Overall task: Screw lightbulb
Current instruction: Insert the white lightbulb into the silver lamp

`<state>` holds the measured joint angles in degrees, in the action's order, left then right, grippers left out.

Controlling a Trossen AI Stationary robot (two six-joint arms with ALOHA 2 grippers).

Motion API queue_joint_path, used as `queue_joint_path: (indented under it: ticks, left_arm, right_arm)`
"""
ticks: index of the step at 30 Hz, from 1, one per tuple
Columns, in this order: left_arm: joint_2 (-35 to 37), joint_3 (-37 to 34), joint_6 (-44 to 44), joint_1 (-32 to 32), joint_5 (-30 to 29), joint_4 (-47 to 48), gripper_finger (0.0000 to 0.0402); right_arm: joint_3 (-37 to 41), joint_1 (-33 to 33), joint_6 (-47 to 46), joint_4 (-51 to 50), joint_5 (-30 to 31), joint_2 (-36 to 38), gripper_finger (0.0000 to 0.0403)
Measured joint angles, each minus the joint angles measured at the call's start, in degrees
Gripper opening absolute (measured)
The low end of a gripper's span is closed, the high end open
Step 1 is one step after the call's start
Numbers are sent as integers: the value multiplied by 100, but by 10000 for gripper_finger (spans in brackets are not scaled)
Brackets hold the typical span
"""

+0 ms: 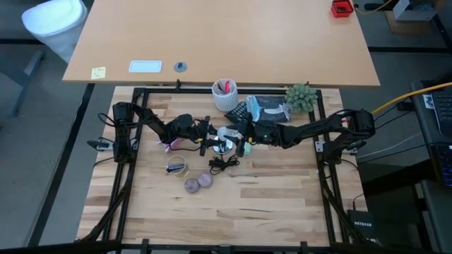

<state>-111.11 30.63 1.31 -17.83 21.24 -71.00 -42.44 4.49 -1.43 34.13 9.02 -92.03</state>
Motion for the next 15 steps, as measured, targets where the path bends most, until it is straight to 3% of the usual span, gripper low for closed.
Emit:
queue_joint_path:
  ticks: [9,15]
  left_arm:
    - [0,-2,268,73,-224,13,190]
    - [0,-2,4,106,-242,-12,211]
  right_arm:
    - [-11,4,-15,793,-83,-518,195]
    - [-9,2,-99,745,-84,-509,195]
